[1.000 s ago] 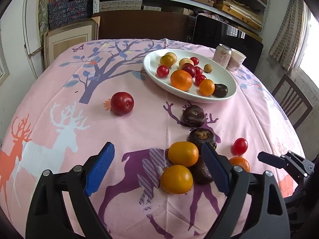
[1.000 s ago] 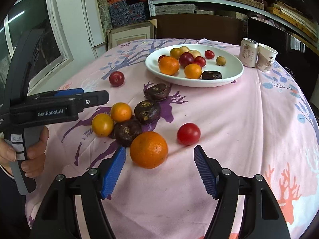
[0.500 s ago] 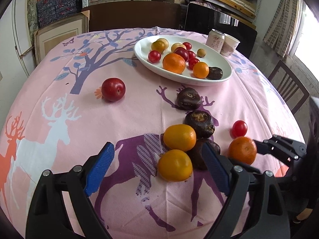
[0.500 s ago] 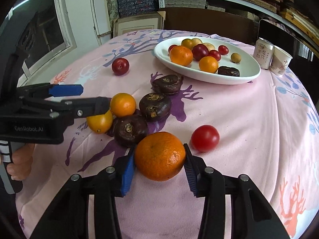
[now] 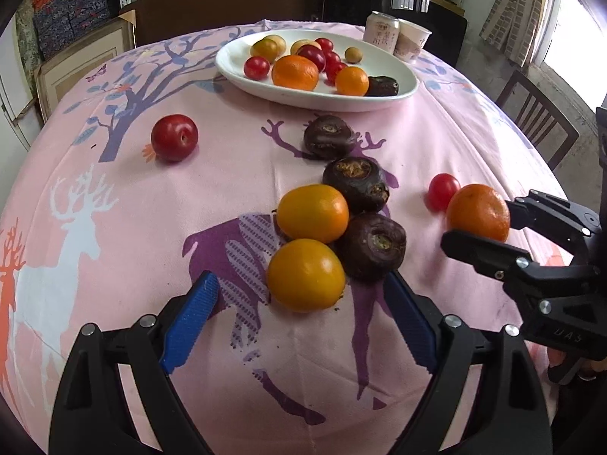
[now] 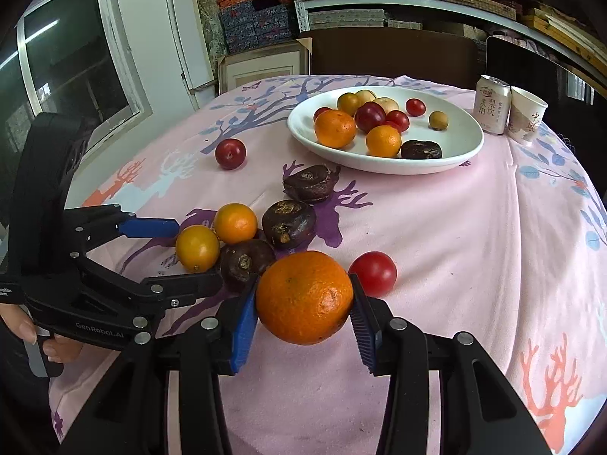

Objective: Organize fruits
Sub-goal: 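Grasp a large orange with the right gripper while the left gripper grasps a yellow fruit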

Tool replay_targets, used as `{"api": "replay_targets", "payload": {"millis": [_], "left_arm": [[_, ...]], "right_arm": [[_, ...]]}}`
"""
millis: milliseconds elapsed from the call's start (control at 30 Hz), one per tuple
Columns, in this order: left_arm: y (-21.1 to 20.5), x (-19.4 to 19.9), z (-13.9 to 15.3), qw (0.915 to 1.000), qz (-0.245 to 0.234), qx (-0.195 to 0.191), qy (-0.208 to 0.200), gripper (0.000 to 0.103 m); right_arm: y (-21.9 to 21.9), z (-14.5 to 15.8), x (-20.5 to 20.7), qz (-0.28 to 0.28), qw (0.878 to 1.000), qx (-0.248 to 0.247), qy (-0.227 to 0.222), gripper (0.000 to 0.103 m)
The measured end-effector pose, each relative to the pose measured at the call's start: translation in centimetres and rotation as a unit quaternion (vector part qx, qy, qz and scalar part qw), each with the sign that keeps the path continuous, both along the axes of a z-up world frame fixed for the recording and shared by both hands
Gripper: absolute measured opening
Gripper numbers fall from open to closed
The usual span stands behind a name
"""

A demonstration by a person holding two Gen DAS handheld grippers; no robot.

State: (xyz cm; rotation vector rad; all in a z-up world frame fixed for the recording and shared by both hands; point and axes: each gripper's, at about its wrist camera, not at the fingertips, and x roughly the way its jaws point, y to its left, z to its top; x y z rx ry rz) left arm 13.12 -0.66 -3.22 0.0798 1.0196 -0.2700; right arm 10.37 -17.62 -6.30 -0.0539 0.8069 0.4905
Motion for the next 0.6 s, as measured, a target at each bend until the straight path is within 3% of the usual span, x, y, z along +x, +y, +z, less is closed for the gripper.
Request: {"api": "replay_targets", "payload": {"millis": [167, 300, 400, 600], "left_arm": [[0.2, 0.2, -0.5, 1.0, 0.0, 0.0, 0.0, 0.074], [-0.1, 0.3, -0.5, 0.9997, 0.002, 0.015, -0.02, 0.059], [-0.4, 0.1, -0.4, 0.9995, -0.018, 0.005, -0.025, 0.039], [0.1, 0.3, 0.3, 0.9992, -0.004, -0.006, -0.039, 0.038]], "right_arm": [[0.0, 0.0, 0.0, -0.003, 1.0, -0.003, -0.001, 0.046], [0.1, -0.1, 0.0, -0.003, 1.0, -0.005, -0.001, 0.046], [0.1, -0.1, 0.1, -0.004, 1.0, -0.002, -0.002, 0.046], [-0.5, -0.4, 0.7, -0.018, 1.0, 0.01, 0.0, 0.046]]}}
